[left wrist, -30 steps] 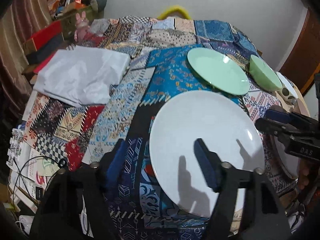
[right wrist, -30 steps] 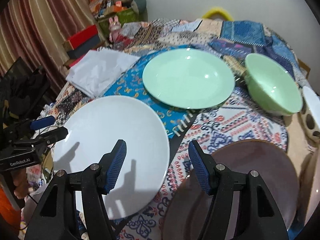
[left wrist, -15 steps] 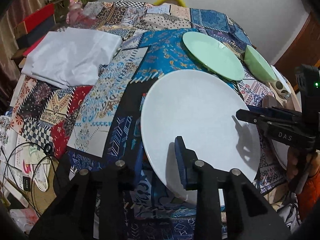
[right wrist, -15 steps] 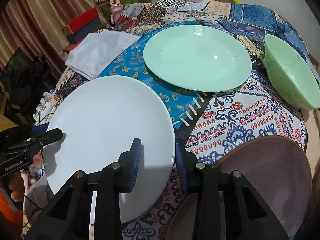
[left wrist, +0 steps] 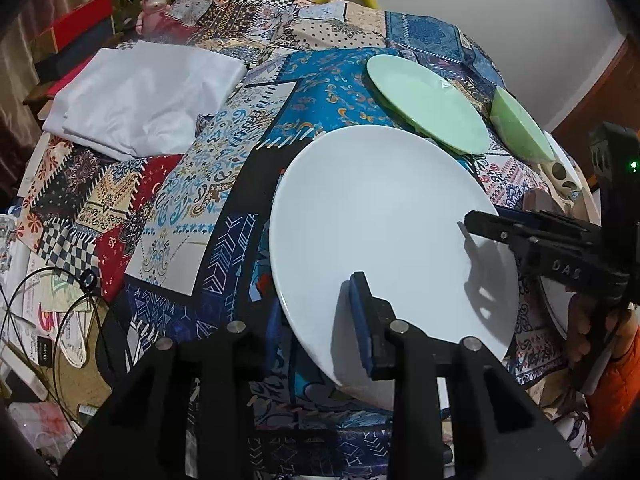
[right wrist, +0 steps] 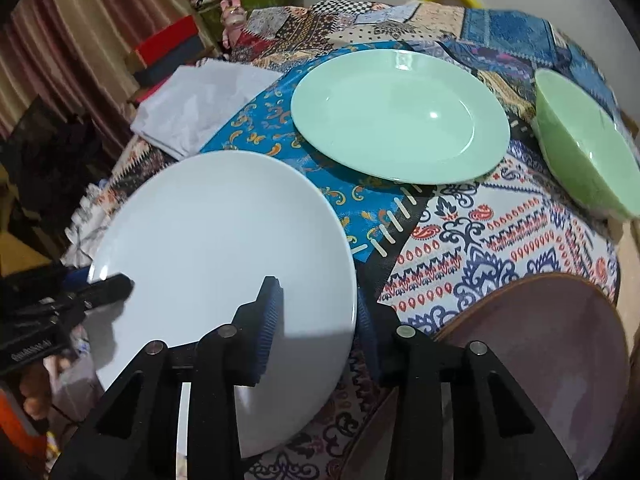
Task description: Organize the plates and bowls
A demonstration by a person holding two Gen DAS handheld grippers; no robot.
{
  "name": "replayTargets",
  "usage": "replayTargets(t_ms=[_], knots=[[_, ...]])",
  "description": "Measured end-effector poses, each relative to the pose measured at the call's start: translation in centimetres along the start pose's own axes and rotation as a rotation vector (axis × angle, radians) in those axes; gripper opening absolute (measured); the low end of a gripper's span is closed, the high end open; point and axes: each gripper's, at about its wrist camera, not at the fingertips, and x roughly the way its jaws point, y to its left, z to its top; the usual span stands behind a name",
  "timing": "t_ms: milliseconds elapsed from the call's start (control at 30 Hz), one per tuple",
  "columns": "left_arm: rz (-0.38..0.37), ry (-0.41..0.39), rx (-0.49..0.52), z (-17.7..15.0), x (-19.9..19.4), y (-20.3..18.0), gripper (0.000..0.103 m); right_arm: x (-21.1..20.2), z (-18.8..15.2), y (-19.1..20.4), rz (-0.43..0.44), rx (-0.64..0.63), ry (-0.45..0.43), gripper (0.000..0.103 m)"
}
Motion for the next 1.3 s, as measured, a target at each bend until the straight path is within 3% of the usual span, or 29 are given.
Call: replayTargets(t_ms=[533, 1300], knots=[[0.006, -0.03, -0.001, 0.3, -2.2, -1.5, 0.031, -3.4, -0.8, 0.4, -0.005, 0.025, -0.105, 0.033], [-0.053, -0.077, 0.132, 2.2, -3.5, -9.5, 0.031, -9.5, -3.7, -4.8, -0.042, 0.132, -0.221, 0.033]])
